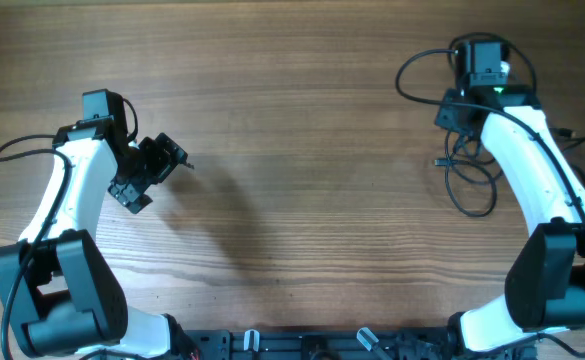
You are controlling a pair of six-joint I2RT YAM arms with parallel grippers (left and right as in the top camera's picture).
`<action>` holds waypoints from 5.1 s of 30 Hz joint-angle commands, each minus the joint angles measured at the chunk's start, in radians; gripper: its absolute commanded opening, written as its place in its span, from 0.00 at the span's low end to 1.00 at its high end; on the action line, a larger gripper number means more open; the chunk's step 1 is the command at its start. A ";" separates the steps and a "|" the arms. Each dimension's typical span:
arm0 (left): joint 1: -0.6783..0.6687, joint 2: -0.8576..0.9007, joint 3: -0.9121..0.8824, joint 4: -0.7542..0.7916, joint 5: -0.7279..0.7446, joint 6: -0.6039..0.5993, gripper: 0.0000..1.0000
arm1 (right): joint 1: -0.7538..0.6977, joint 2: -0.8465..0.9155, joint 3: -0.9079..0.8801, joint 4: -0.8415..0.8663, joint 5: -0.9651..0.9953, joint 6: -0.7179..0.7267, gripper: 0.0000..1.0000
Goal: Untangle cables
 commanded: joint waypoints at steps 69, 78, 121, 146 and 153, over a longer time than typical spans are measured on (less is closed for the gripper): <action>0.005 0.000 0.006 -0.001 -0.009 0.016 1.00 | -0.014 0.013 -0.004 0.011 0.002 -0.006 1.00; 0.005 0.000 0.006 -0.001 -0.009 0.016 1.00 | -0.014 0.013 -0.004 0.011 0.002 -0.007 1.00; 0.005 0.000 0.006 -0.001 -0.009 0.015 1.00 | -0.013 -0.330 -0.004 0.026 0.002 -0.007 1.00; 0.005 0.000 0.006 -0.001 -0.009 0.015 1.00 | -0.013 -1.081 -0.004 -0.073 0.002 -0.006 1.00; 0.005 0.000 0.006 -0.001 -0.009 0.016 1.00 | -0.013 -1.228 -0.004 -0.481 0.006 -0.008 1.00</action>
